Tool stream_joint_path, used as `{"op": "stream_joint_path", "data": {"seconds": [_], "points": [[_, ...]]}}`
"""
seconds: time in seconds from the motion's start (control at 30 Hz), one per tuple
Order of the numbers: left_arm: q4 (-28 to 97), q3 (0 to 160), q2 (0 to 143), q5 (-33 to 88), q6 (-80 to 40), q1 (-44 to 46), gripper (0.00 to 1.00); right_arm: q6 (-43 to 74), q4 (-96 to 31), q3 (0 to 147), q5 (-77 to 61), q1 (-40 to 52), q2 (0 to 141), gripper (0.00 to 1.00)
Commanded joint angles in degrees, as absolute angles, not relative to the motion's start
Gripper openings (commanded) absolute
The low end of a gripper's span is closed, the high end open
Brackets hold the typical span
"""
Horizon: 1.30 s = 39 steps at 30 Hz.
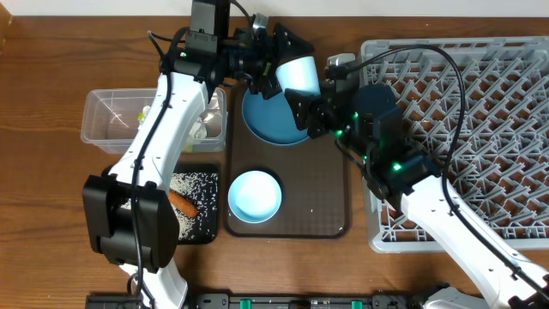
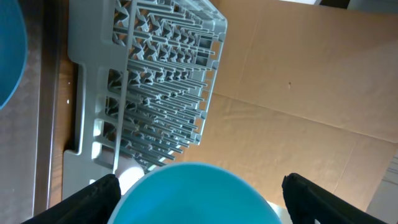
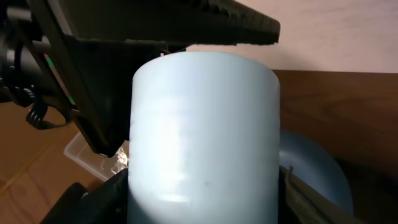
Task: Sort waste into correct bins and load items into the dishwasher rack
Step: 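Open the left gripper and carry the cup right with the right gripper, then lower the light-blue cup into the grey rack and release it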
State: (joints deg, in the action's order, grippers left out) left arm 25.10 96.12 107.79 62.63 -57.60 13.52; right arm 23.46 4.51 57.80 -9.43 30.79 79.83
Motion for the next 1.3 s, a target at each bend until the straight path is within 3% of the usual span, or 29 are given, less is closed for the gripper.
{"op": "stream_joint_path", "data": {"seconds": [0.0, 0.1, 0.67, 1.0, 1.27], "points": [[26.6, 96.2, 107.7, 63.4, -55.2, 14.1, 0.85, 23.1, 4.3, 58.6, -11.0, 29.4, 78.4, 0.55], [28.3, 96.2, 107.7, 63.4, -53.6, 14.9, 0.8, 23.1, 3.9, 58.6, -11.0, 29.4, 78.4, 0.54], [28.7, 96.2, 107.7, 63.4, -53.1, 9.6, 0.8, 20.2, -3.9, 58.7, -11.0, 28.3, 73.4, 0.51], [35.4, 96.2, 107.7, 55.7, -43.4, 9.5, 0.81, 20.1, -20.2, 60.4, -12.7, 22.3, 69.7, 0.47], [39.4, 96.2, 107.7, 52.8, -37.8, 9.5, 0.81, 15.9, -44.4, 73.5, -17.2, 14.2, 69.3, 0.47]]}}
